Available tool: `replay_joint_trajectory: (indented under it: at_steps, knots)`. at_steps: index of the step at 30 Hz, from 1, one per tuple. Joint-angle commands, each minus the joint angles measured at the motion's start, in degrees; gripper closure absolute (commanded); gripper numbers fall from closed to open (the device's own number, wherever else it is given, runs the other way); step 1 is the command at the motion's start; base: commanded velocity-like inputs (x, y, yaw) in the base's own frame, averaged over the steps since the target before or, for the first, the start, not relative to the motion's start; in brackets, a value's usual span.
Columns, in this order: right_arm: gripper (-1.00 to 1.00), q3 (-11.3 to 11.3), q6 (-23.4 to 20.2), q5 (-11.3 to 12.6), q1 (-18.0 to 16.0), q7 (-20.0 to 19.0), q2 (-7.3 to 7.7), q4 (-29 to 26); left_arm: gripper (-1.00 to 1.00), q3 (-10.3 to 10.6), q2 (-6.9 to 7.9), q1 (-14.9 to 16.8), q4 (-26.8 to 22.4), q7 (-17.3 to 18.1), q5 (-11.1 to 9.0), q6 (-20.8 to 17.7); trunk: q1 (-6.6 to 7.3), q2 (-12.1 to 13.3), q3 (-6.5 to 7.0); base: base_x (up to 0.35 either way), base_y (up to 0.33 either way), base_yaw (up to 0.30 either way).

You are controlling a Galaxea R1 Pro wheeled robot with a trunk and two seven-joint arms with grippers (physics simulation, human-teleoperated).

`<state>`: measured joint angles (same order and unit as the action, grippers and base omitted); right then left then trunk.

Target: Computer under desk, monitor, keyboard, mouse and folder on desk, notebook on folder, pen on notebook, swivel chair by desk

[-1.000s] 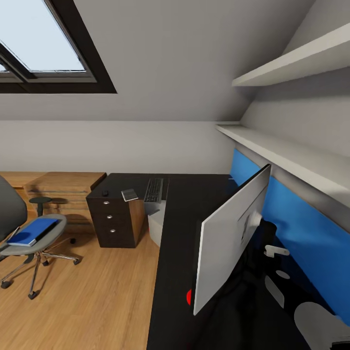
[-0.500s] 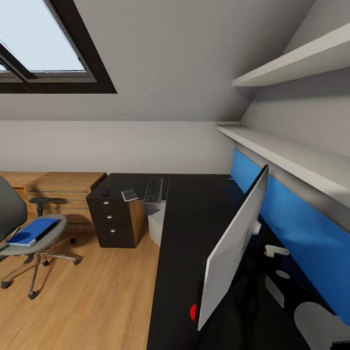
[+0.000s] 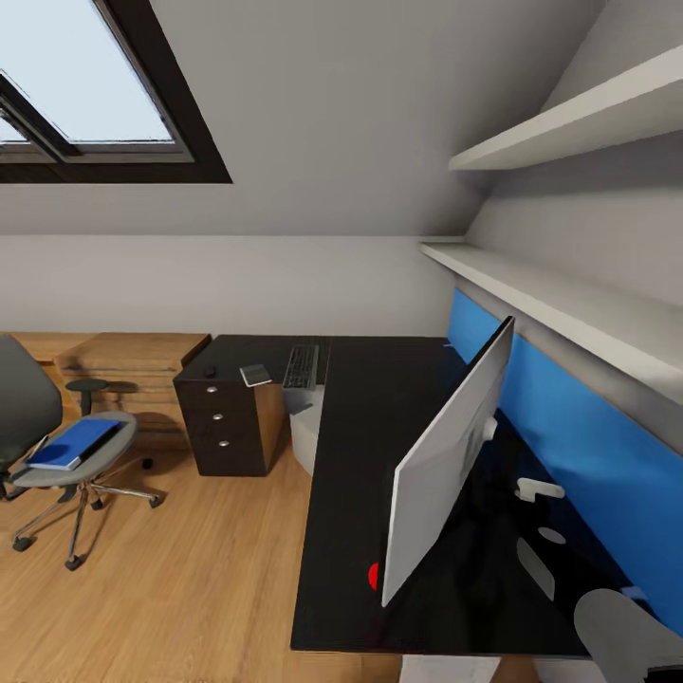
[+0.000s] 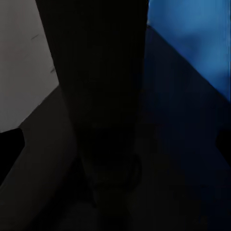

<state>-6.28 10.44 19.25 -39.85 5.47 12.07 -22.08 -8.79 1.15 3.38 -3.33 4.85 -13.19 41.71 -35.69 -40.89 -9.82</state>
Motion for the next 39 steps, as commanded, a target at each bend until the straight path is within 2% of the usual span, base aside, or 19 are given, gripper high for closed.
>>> replay_joint_trajectory:
  at_steps: [1, 17, 39]
  knots:
    - [-1.0, -0.51, 0.19, 0.44, -0.05, 0.36, 0.05, 0.02, -1.0, -0.35, 0.0, 0.05, 0.04, 0.51, -0.26, 0.14, 0.02, -0.08, -0.09, -0.313, 0.0, 0.0]
    - [-1.0, -0.66, 0.26, 0.35, -0.05, 0.18, -0.09, 0.02, -1.0, -0.35, 0.0, 0.05, 0.03, 0.51, -0.26, 0.21, 0.02, -0.08, -0.09, -0.324, 0.013, 0.0]
    - [-1.0, -0.66, -0.52, 0.38, -0.05, 0.76, -0.28, -0.4, -1.0, -0.35, 0.0, 0.05, 0.02, 0.51, -0.26, 0.14, 0.02, -0.08, -0.09, -0.264, 0.237, 0.0]
